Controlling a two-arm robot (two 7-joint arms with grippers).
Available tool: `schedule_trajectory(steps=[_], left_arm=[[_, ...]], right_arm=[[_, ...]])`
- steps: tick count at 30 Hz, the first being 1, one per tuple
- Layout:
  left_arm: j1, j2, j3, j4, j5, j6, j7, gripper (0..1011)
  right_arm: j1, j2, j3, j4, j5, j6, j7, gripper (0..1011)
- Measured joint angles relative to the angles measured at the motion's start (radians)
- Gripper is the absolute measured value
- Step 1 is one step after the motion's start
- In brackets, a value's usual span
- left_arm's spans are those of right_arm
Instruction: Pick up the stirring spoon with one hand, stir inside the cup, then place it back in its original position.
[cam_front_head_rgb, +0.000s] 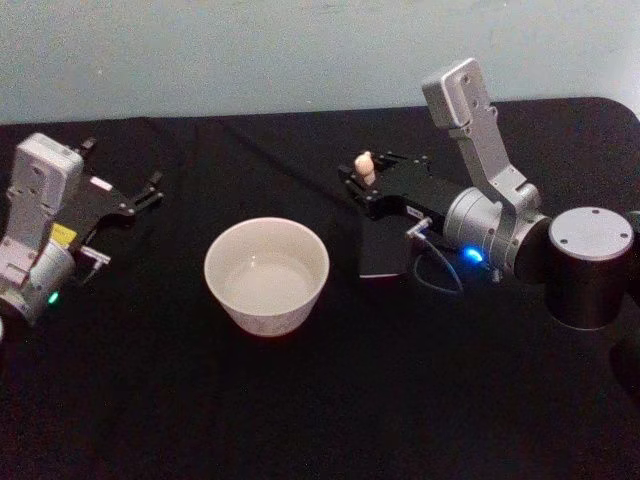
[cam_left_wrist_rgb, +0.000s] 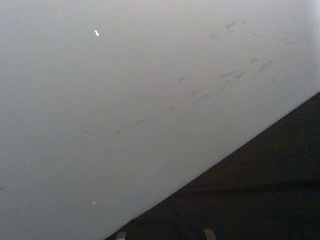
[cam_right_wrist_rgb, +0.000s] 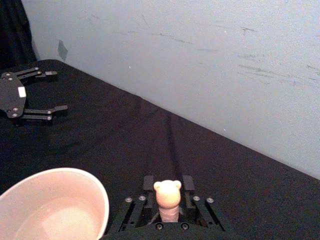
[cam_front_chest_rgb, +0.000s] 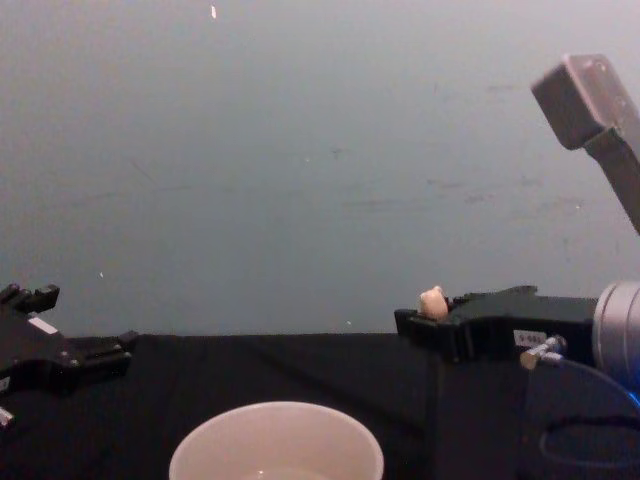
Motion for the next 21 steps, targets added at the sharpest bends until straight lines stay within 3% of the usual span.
schedule_trajectory(steps=[6, 16, 21], left_arm=[[0.0, 0.0, 0.0, 0.0, 0.0, 0.0, 0.0, 1001], [0.0, 0.0, 0.0, 0.0, 0.0, 0.0, 0.0, 1001], [0.0, 0.0, 0.0, 0.0, 0.0, 0.0, 0.0, 1001]], right_arm=[[0.0, 0.0, 0.0, 0.0, 0.0, 0.0, 0.0, 218], [0.0, 0.0, 0.0, 0.0, 0.001, 0.0, 0.0, 218], [-0.013, -0.001, 0.022, -0.017, 0.001, -0.012, 0.006, 218]])
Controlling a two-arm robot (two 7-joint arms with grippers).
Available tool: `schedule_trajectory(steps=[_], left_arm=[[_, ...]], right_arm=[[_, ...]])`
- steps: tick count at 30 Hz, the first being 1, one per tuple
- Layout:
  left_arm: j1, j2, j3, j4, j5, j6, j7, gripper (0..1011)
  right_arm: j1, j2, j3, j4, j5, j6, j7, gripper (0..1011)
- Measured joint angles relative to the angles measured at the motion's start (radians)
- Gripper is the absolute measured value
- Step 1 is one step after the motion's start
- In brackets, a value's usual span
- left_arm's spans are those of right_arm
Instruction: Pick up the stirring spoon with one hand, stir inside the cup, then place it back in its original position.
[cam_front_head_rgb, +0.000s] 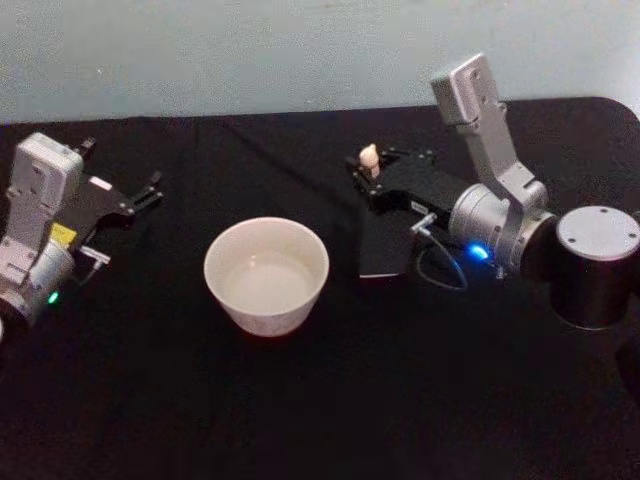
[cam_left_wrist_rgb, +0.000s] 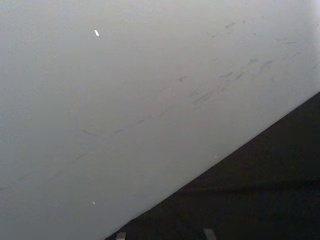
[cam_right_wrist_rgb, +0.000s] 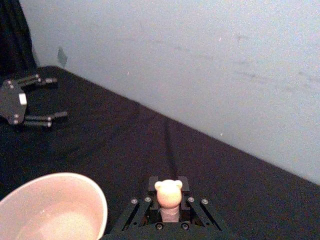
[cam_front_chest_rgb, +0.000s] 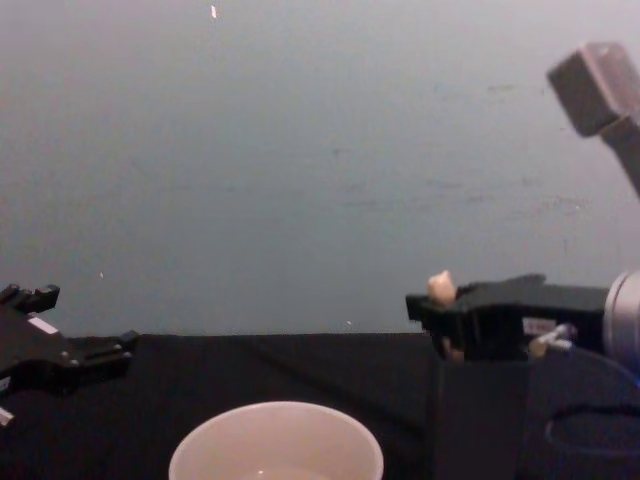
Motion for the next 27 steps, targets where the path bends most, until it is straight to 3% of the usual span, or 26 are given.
schedule_trajectory(steps=[15, 27], left_arm=[[0.0, 0.0, 0.0, 0.0, 0.0, 0.0, 0.0, 1001], [0.0, 0.0, 0.0, 0.0, 0.0, 0.0, 0.0, 1001]], right_arm=[[-0.035, 0.002, 0.091, -0.152, 0.065, -0.028, 0.01, 217], [-0.029, -0.016, 0.108, -0.194, 0.109, -0.073, -0.006, 217]])
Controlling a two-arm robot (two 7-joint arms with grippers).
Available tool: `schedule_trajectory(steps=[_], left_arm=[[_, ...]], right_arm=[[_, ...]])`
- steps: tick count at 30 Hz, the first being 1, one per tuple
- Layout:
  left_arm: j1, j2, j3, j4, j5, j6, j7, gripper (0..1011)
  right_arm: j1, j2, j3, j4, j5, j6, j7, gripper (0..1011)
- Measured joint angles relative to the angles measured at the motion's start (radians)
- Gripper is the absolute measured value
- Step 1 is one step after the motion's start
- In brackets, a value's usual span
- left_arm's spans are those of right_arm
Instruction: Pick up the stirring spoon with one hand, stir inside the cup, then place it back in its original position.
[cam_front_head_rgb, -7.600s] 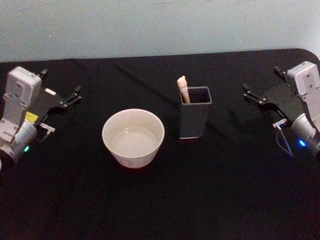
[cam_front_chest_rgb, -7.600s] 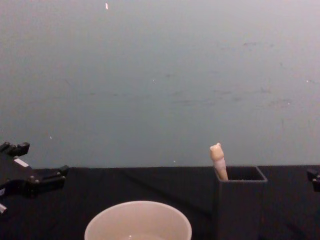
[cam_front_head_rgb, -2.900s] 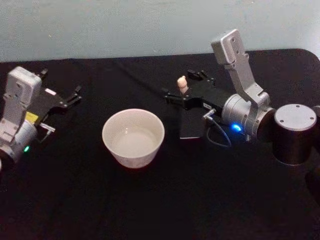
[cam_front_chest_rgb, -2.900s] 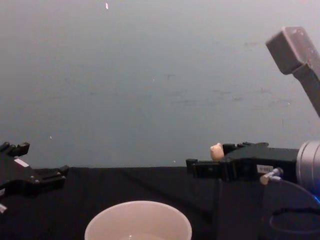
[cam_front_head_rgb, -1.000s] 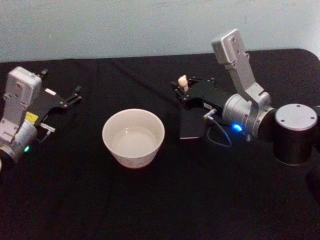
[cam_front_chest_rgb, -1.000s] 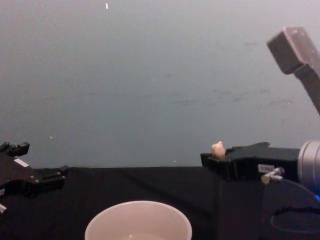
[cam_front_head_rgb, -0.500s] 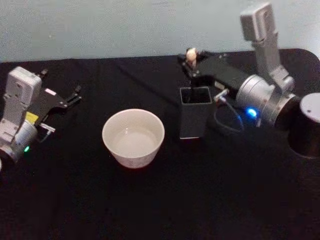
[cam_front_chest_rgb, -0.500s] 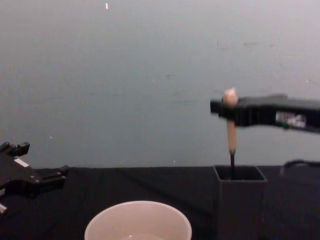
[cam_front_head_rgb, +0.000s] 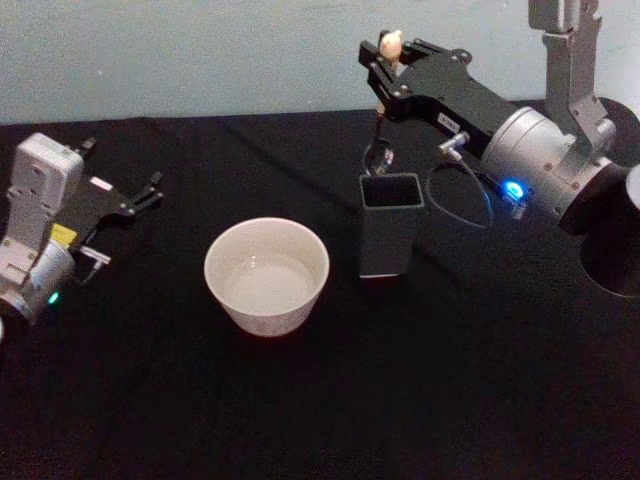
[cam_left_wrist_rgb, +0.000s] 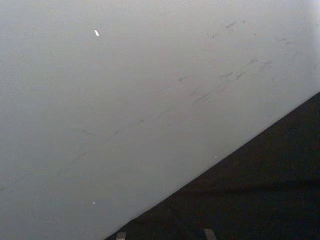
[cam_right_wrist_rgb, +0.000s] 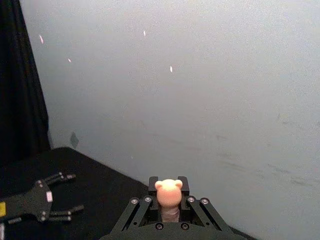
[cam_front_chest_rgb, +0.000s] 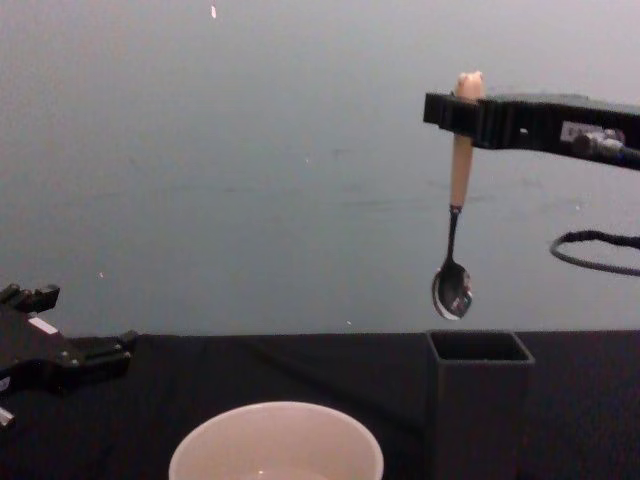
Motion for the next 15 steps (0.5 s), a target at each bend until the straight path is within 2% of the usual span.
schedule_trajectory(steps=[7, 15], left_arm=[[0.0, 0.0, 0.0, 0.0, 0.0, 0.0, 0.0, 1001], [0.0, 0.0, 0.0, 0.0, 0.0, 0.0, 0.0, 1001]], right_arm=[[0.008, -0.013, -0.028, 0.005, 0.009, -0.034, 0.008, 217], [0.022, -0.043, -0.099, 0.044, 0.009, -0.068, 0.031, 216]])
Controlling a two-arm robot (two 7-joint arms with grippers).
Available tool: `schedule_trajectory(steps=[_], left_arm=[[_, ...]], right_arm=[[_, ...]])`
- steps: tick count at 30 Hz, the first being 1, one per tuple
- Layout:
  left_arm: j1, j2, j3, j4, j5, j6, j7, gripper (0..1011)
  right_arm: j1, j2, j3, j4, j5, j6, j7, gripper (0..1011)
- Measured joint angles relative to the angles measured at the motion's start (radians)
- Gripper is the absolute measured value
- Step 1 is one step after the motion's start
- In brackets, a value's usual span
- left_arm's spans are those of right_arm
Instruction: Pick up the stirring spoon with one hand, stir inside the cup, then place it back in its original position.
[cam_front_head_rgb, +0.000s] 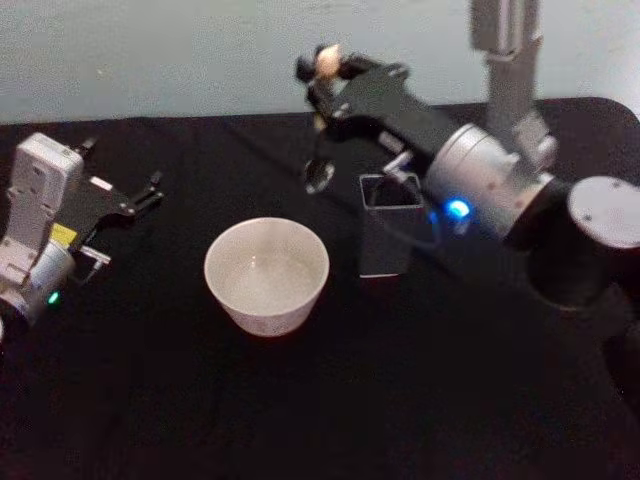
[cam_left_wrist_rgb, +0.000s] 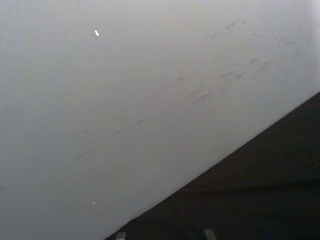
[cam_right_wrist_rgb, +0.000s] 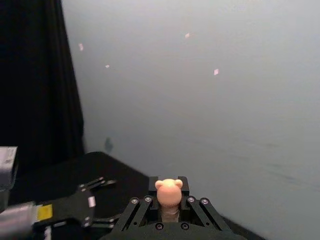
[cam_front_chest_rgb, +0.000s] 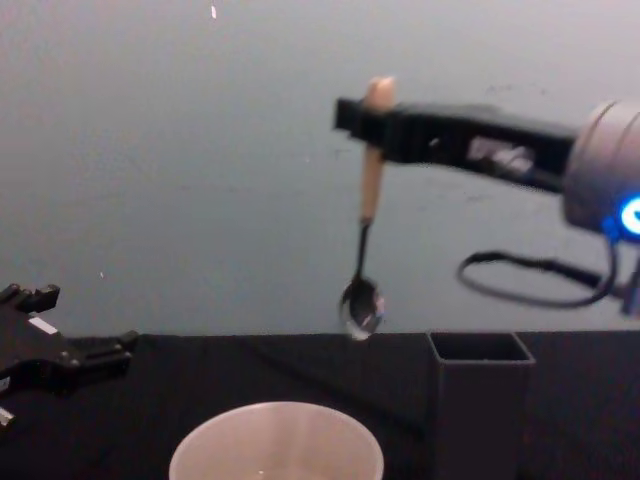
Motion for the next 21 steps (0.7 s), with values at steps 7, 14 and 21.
schedule_trajectory(steps=[7, 14, 21], left_arm=[[0.0, 0.0, 0.0, 0.0, 0.0, 0.0, 0.0, 1001], [0.0, 0.0, 0.0, 0.0, 0.0, 0.0, 0.0, 1001], [0.0, 0.0, 0.0, 0.0, 0.0, 0.0, 0.0, 1001]], right_arm=[[-0.003, -0.02, -0.057, 0.06, -0.009, -0.037, 0.029, 216], [-0.006, -0.039, -0.092, 0.133, -0.021, -0.079, 0.05, 216], [0.004, -0.069, -0.115, 0.216, -0.04, -0.118, 0.061, 216]])
